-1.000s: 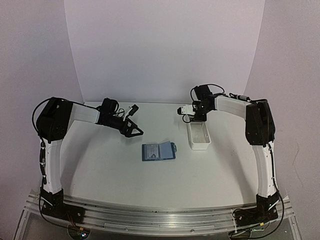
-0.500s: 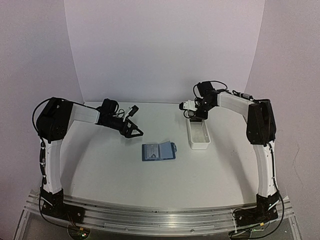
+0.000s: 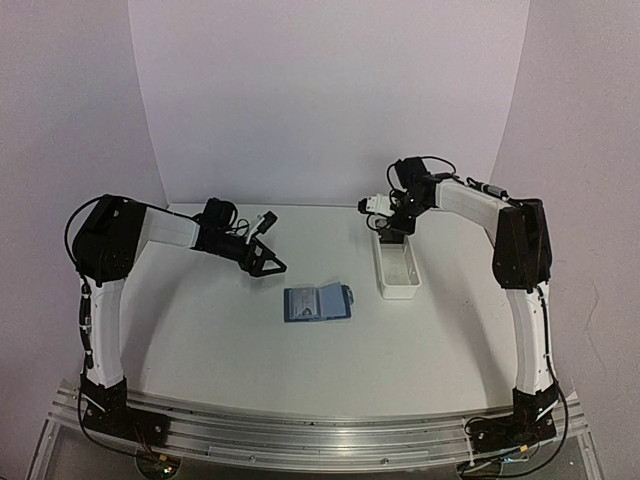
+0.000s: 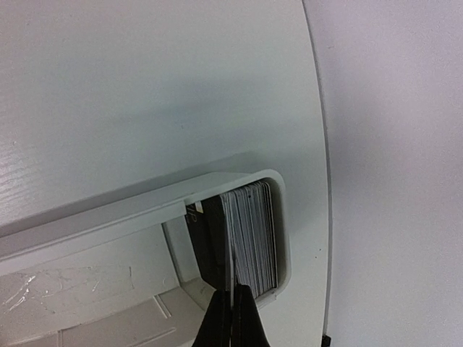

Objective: Put the credit cards into the card holder
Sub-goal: Pick up the credit card from the storage box.

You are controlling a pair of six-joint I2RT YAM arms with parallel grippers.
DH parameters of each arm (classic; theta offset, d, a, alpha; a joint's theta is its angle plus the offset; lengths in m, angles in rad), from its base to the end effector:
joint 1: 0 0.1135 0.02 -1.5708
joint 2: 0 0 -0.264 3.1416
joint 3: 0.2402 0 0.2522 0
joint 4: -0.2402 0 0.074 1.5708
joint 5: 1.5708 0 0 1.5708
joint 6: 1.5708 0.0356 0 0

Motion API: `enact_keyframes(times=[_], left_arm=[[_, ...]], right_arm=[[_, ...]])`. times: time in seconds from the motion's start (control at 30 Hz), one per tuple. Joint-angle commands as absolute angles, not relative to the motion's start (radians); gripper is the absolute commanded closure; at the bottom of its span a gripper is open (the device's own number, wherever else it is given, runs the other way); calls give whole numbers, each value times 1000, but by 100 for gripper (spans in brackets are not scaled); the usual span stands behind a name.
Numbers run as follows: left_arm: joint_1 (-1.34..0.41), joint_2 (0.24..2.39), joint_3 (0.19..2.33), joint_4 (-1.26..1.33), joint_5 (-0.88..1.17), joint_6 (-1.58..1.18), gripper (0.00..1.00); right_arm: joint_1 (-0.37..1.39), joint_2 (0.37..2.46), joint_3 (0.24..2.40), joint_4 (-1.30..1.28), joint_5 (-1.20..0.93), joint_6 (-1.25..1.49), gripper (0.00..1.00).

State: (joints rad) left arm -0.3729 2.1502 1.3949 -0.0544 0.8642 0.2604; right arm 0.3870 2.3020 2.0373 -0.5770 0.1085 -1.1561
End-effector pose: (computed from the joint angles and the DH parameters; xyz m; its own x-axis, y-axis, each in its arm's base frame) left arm 0.4101 -0.1895 0.1399 -0.4649 0.3614 -0.8083 0.8742 0.3316 -0.3546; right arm 0.4842 0.1932 0.2223 0.0040 -0.9809 -0.1945 -0.7563 0.1243 -0.6423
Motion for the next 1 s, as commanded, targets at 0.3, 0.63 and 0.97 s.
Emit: enact_keyframes(times=[0.3,0.63,0.97], left_arm=[[-371,2127,1388,-69,881,257,1],[-371,2134,1392,-57,888,248,0],[-371,2130,1386,-62,886,244,1]], right_arm=[[388,2295,2025,-599,71,-1153,100],[388,2283,2076,-684,137,-1184,100],[390,2236,2080,-764,157,-1200,100]])
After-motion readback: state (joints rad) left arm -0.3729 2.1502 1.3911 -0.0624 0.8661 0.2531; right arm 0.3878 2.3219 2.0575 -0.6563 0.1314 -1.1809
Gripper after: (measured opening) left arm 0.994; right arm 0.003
